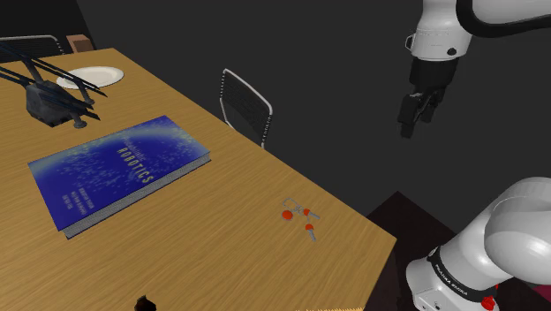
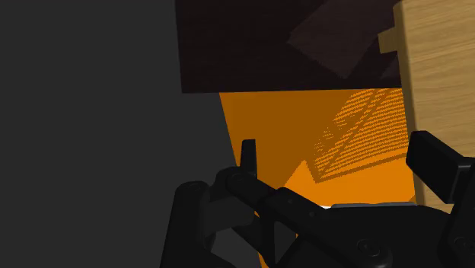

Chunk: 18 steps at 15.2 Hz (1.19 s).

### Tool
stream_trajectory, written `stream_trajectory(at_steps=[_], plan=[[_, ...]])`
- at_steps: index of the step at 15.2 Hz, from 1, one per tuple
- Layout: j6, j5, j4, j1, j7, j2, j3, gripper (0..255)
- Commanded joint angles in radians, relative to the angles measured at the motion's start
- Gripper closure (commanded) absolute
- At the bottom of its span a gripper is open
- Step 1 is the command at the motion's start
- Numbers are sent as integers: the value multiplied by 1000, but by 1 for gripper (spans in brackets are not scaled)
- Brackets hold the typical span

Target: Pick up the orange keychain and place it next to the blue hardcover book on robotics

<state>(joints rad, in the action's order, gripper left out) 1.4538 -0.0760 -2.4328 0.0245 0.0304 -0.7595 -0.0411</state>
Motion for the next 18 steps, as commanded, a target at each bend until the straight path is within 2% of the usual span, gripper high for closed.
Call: stream_trajectory(at_steps=[1,9,18], plan=[[0,0,0,0,0,0,0,0],[148,103,-2,82,55,200,-103,0],[298,179,72,163,108,472,-217,0]])
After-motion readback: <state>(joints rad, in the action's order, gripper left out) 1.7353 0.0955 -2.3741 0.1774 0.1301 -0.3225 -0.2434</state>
